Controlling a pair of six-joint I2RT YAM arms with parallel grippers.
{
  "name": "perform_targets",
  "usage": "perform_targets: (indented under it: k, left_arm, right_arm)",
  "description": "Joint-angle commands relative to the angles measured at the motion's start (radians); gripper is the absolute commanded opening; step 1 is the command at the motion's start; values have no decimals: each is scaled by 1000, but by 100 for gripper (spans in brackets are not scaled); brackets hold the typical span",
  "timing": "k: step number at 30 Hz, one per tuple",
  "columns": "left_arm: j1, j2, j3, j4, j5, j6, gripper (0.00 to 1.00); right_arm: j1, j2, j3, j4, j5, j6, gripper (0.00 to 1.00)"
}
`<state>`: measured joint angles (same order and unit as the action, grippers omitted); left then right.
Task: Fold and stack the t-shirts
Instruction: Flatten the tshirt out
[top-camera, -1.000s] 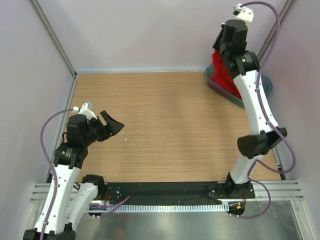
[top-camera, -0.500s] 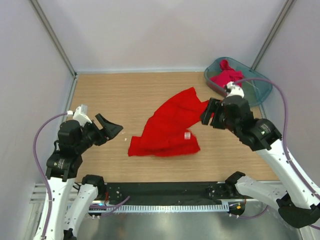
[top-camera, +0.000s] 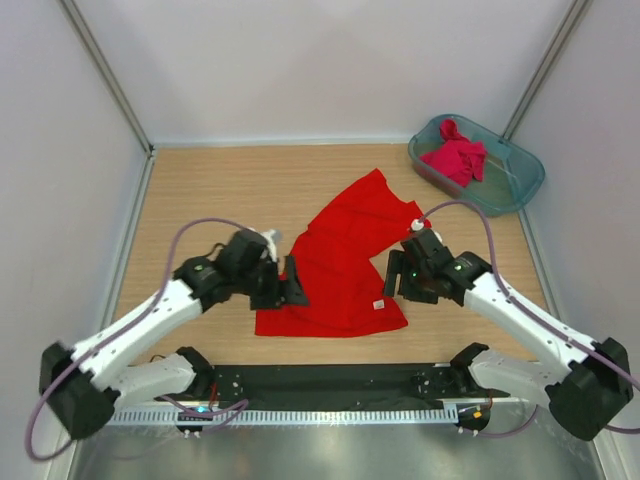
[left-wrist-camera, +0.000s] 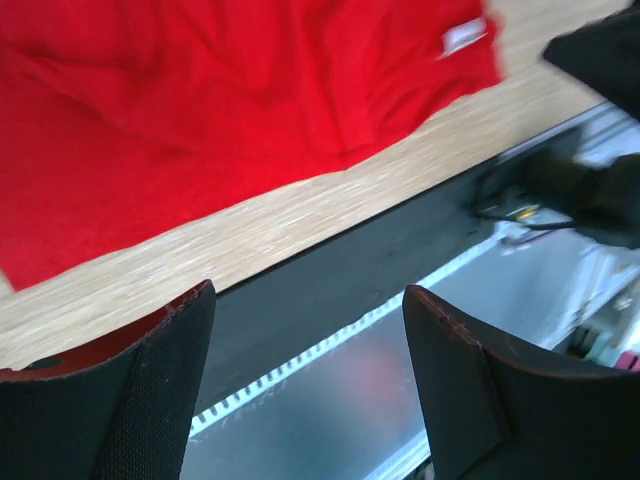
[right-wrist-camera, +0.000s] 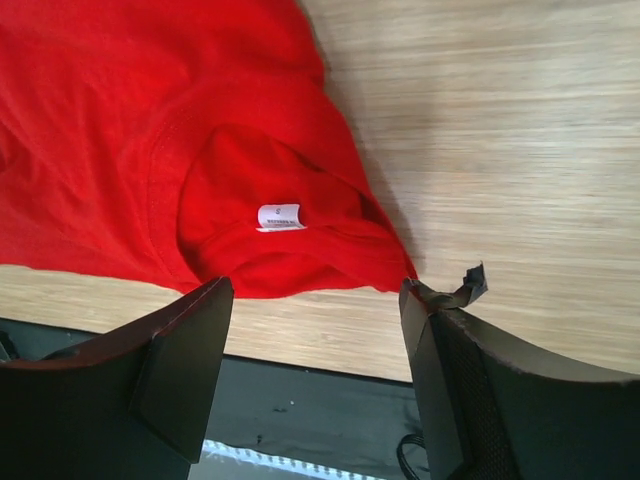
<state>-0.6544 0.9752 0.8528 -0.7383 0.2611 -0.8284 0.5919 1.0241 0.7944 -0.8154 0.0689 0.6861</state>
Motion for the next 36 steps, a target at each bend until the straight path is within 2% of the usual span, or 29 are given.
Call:
perform_targets:
  k: [1, 3, 5, 7, 9, 10, 13, 20, 24, 25, 27, 28, 29, 33, 34, 36]
  left_arm:
    - [-120, 189, 40, 94, -85, -29, 77]
    - [-119, 273, 58, 100, -121, -54, 72]
    - [-119, 283, 71, 103, -167, -26, 72]
    - [-97, 264, 75, 82, -218, -9, 71]
    - [-32, 255, 59, 105, -189, 0, 71]
    - [4, 263, 28, 114, -113, 0, 70]
    - [102, 275, -24, 152, -30, -17, 69]
    - [179, 163, -58, 142, -33, -18, 67]
    - [205, 125, -69, 108, -40, -9, 67]
    - [210, 114, -72, 99, -46, -6, 67]
    - [214, 93, -87, 99, -48, -5, 68]
    - [213, 91, -93, 108, -39, -5, 69]
    - [213, 94, -100, 117, -22, -5, 71]
    - [213, 138, -95, 133, 17, -5, 70]
    - [213, 138, -74, 126, 7, -5, 70]
    - [211, 114, -46, 119, -17, 2, 69]
  right_arm:
    - [-1, 57, -15, 140, -98, 53, 74]
    - [-1, 77, -17, 166, -142, 52, 70]
    - [5, 77, -32, 246, -234, 67, 69]
    - [28, 90, -50, 300, -262, 96, 69]
    - [55, 141, -54, 355, -264, 104, 70]
    - [89, 166, -44, 366, -264, 104, 70]
    - [149, 269, -9, 387, -219, 92, 70]
    - [236, 440, 34, 438, -199, 89, 64]
    - [247, 519, 66, 459, -215, 69, 50]
    - [249, 534, 75, 464, -230, 64, 36]
    - [247, 556, 118, 447, -245, 50, 16]
    - [249, 551, 135, 399, -233, 29, 7]
    - [249, 539, 149, 371, -216, 21, 1]
    - [249, 353, 229, 176, -74, -34, 1]
    - [249, 315, 280, 88, -19, -54, 1]
    - [247, 239, 383, 29, 25, -112, 1]
